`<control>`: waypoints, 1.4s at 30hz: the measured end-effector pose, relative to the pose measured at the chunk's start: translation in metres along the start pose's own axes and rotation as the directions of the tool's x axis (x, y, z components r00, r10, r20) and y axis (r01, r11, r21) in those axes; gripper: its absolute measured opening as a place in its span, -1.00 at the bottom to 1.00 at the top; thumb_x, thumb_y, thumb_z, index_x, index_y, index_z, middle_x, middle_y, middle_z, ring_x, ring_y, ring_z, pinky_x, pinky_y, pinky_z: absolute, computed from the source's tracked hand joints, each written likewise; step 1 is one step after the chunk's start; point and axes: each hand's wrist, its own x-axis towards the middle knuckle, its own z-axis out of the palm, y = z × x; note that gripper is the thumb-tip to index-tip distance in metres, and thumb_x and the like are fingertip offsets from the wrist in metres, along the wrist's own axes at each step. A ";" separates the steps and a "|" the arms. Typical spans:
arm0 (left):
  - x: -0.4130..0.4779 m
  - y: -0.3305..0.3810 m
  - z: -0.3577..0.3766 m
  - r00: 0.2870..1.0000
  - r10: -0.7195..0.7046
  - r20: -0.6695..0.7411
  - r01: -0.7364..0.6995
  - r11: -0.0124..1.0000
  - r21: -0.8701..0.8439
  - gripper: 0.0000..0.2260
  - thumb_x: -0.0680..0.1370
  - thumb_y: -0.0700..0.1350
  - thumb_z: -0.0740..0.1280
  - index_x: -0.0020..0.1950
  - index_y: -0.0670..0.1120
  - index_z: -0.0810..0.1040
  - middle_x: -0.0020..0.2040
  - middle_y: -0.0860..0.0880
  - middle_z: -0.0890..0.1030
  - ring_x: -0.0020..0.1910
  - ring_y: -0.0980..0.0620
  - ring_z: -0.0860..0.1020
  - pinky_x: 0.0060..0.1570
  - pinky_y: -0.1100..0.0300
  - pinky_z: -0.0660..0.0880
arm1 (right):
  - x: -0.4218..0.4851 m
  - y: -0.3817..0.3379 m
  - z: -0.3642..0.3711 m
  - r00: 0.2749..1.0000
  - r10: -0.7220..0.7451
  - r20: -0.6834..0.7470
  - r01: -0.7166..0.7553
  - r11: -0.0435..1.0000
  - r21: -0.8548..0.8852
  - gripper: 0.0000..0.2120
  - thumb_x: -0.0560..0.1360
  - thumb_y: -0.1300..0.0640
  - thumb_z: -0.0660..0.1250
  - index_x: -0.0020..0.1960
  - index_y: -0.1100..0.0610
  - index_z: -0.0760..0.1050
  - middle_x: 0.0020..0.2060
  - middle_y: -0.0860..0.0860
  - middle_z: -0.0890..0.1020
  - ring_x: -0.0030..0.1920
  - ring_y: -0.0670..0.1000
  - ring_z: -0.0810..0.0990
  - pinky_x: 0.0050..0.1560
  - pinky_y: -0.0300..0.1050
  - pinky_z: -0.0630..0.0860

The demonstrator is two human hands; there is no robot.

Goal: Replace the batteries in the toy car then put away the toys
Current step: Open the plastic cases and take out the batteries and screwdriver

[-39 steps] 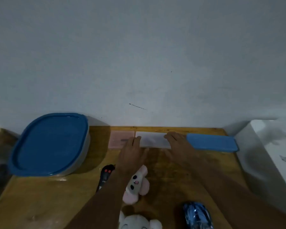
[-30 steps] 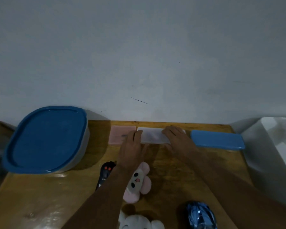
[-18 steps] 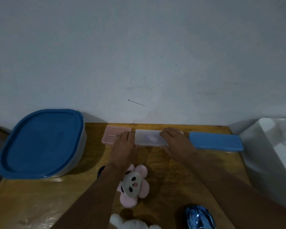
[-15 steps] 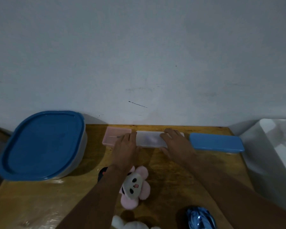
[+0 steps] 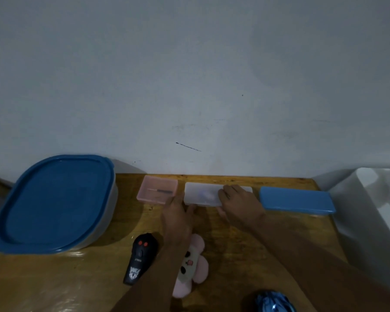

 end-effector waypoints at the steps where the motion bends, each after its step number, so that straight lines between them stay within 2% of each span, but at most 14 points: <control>1: 0.001 0.000 -0.001 1.000 -0.002 -0.004 0.002 1.000 0.000 -0.73 0.50 -0.12 0.43 0.20 -0.03 0.59 0.02 -0.01 0.64 0.00 0.01 0.60 -0.02 0.20 0.53 | 0.001 0.000 -0.001 1.000 -0.013 0.024 0.013 1.000 -0.002 -0.61 0.51 0.07 0.32 0.22 0.31 0.48 0.09 0.28 0.60 0.07 0.22 0.59 -0.09 0.09 0.63; 4: 0.002 0.000 -0.002 1.000 -0.022 0.002 0.022 1.000 0.018 -0.78 0.51 -0.12 0.41 0.16 -0.03 0.60 0.00 -0.01 0.64 -0.02 0.03 0.58 -0.07 0.24 0.48 | 0.007 -0.001 0.002 0.996 -0.065 0.056 0.068 0.996 -0.059 -0.55 0.60 0.12 0.16 0.39 0.37 0.27 0.27 0.34 0.46 0.25 0.28 0.47 0.11 0.13 0.56; 8: 0.004 -0.001 -0.002 0.999 -0.028 0.019 0.027 0.999 0.041 -0.82 0.52 -0.13 0.40 0.12 -0.05 0.61 0.00 -0.02 0.65 -0.03 0.03 0.59 -0.06 0.23 0.51 | 0.011 -0.004 0.002 0.987 -0.128 0.101 0.145 0.973 -0.180 -0.52 0.60 0.25 0.19 0.42 0.46 0.16 0.30 0.43 0.40 0.27 0.35 0.45 0.14 0.12 0.53; 10: 0.005 -0.001 -0.003 0.999 -0.035 0.022 0.034 0.998 0.053 -0.82 0.52 -0.14 0.40 0.11 -0.07 0.61 0.01 -0.02 0.65 -0.01 0.03 0.59 -0.07 0.27 0.45 | 0.012 -0.003 0.001 0.979 -0.151 0.138 0.177 0.963 -0.205 -0.52 0.60 0.26 0.19 0.42 0.47 0.14 0.30 0.44 0.38 0.28 0.36 0.45 0.16 0.13 0.52; 13: 0.005 0.000 -0.004 0.999 -0.034 0.025 0.032 0.997 0.070 -0.82 0.52 -0.13 0.40 0.12 -0.08 0.61 0.02 -0.03 0.65 0.01 0.03 0.59 -0.08 0.29 0.40 | 0.011 -0.001 0.000 0.980 -0.126 0.151 0.149 0.977 -0.150 -0.53 0.61 0.22 0.18 0.42 0.42 0.17 0.31 0.40 0.40 0.28 0.31 0.44 0.18 0.13 0.51; 16: 0.004 0.000 -0.005 0.999 -0.023 0.029 0.021 0.998 0.060 -0.81 0.51 -0.10 0.42 0.10 -0.08 0.62 0.00 -0.02 0.67 -0.02 0.04 0.61 -0.10 0.29 0.44 | 0.009 0.002 -0.009 0.988 -0.096 0.122 0.096 0.995 0.008 -0.58 0.60 0.12 0.15 0.38 0.32 0.29 0.27 0.27 0.47 0.25 0.21 0.47 0.19 0.05 0.48; 19: 0.002 0.003 -0.008 0.999 0.004 0.035 -0.005 0.999 0.041 -0.80 0.50 -0.05 0.44 0.07 -0.08 0.62 -0.05 -0.01 0.68 -0.09 0.05 0.62 -0.11 0.26 0.51 | 0.010 0.010 -0.023 0.994 -0.090 0.061 0.083 0.992 0.100 -0.65 0.57 0.04 0.15 0.24 0.22 0.43 0.13 0.16 0.57 0.07 0.14 0.55 -0.04 -0.03 0.48; 22: -0.002 0.006 -0.012 0.999 0.020 0.041 -0.023 0.998 0.054 -0.80 0.52 0.02 0.40 0.02 -0.09 0.62 -0.14 -0.01 0.67 -0.20 0.08 0.61 -0.25 0.31 0.46 | 0.016 0.024 -0.031 0.994 -0.091 0.059 0.079 0.981 0.179 -0.67 0.55 -0.02 0.16 0.13 0.18 0.51 -0.01 0.13 0.60 -0.05 0.13 0.58 -0.17 -0.08 0.44; 24: -0.002 0.008 -0.013 0.998 -0.036 0.055 0.033 0.997 0.063 -0.78 0.54 0.05 0.36 0.01 -0.10 0.62 -0.18 0.00 0.65 -0.25 0.10 0.57 -0.35 0.37 0.38 | 0.018 0.032 -0.033 0.992 -0.113 0.051 0.098 0.969 0.228 -0.66 0.56 -0.02 0.17 0.14 0.18 0.53 0.00 0.13 0.57 -0.05 0.13 0.56 -0.09 -0.01 0.50; 28: 0.001 0.013 -0.012 0.990 -0.127 0.056 0.125 0.991 0.047 -0.79 0.56 0.02 0.34 0.04 -0.10 0.62 -0.21 0.04 0.59 -0.24 0.07 0.53 -0.29 0.26 0.42 | 0.021 0.041 -0.031 0.992 -0.061 -0.113 0.081 0.979 0.187 -0.69 0.56 -0.03 0.20 0.17 0.11 0.56 0.03 0.10 0.51 0.03 0.11 0.48 -0.07 -0.06 0.39; 30: 0.002 0.017 -0.011 0.988 -0.149 0.045 0.147 0.989 0.027 -0.81 0.56 0.00 0.36 0.05 -0.10 0.62 -0.22 0.04 0.57 -0.24 0.06 0.52 -0.33 0.26 0.41 | 0.024 0.041 -0.030 0.987 -0.014 -0.162 0.041 0.985 0.166 -0.71 0.55 -0.02 0.22 0.15 0.09 0.58 0.02 0.09 0.51 0.04 0.11 0.47 -0.06 -0.04 0.37; 36: 0.007 0.027 -0.011 0.967 -0.255 0.030 0.254 0.967 0.025 -0.82 0.58 -0.06 0.33 0.07 -0.12 0.63 -0.19 -0.01 0.60 -0.27 0.07 0.51 -0.41 0.30 0.32 | 0.032 0.045 -0.033 0.991 0.013 -0.130 0.012 0.982 0.189 -0.76 0.58 0.05 0.21 0.13 0.11 0.57 0.04 0.06 0.52 0.05 0.10 0.48 -0.07 -0.05 0.36; 39: 0.009 0.028 -0.012 0.954 -0.299 0.035 0.298 0.954 0.036 -0.84 0.57 -0.09 0.35 0.08 -0.11 0.63 -0.10 -0.05 0.66 -0.24 0.08 0.50 -0.40 0.32 0.31 | 0.035 0.046 -0.035 0.975 0.061 -0.214 -0.027 0.987 0.160 -0.85 0.52 0.08 0.35 -0.01 0.13 0.63 -0.08 0.07 0.59 -0.04 0.12 0.54 -0.13 -0.06 0.44; 42: 0.007 0.029 -0.014 0.947 -0.319 0.035 0.318 0.948 0.020 -0.84 0.55 -0.10 0.37 0.08 -0.12 0.63 -0.07 -0.07 0.66 -0.23 0.07 0.49 -0.35 0.30 0.34 | 0.039 0.047 -0.028 0.952 0.130 -0.278 -0.071 0.974 0.215 -0.91 0.37 0.25 0.50 -0.19 0.24 0.61 -0.24 0.16 0.58 -0.24 0.19 0.59 -0.30 -0.02 0.55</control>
